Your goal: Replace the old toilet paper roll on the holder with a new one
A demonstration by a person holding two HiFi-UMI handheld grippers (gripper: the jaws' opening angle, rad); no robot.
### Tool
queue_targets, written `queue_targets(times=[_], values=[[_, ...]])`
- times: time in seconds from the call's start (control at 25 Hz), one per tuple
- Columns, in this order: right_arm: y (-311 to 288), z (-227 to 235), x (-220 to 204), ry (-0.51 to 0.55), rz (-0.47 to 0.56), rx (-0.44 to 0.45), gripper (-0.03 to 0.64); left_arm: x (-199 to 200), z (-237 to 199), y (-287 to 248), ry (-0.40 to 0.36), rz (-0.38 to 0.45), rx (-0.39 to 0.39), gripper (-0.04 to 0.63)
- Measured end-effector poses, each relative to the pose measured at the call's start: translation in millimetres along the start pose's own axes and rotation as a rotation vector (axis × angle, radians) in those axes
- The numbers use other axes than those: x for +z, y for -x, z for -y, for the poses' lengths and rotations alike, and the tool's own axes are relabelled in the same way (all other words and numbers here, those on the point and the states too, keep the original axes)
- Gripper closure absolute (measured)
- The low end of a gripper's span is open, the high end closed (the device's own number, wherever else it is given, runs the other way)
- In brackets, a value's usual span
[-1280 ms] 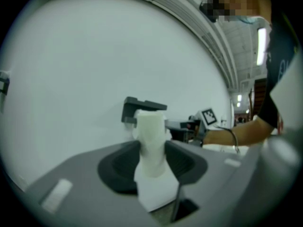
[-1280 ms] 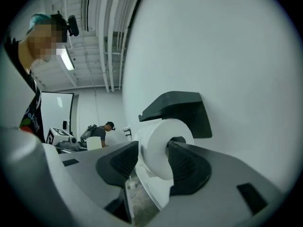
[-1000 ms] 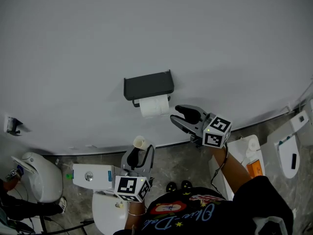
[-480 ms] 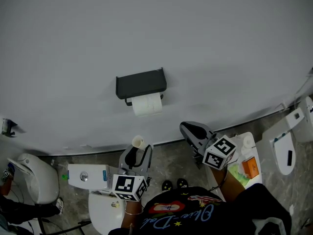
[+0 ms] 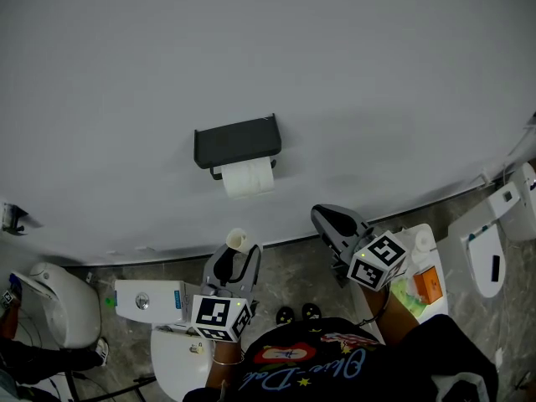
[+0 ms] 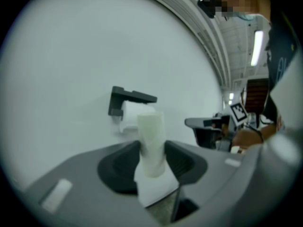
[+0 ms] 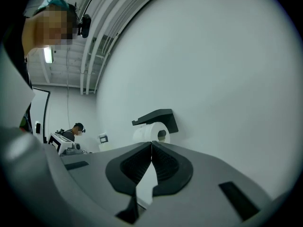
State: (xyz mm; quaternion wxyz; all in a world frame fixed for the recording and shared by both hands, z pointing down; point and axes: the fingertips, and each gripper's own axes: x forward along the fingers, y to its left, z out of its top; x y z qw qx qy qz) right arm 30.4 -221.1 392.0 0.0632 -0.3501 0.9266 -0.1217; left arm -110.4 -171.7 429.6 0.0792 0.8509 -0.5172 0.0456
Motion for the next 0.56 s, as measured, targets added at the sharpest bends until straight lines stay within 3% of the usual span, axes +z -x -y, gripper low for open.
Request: queue_targets(times=[0.56], values=[[2.6,-0.2,-3.0,-0.006,-0.015,-0.002,0.601,-1.7,4.3,1.6,-0.004,-0.01,0.007,0.426]])
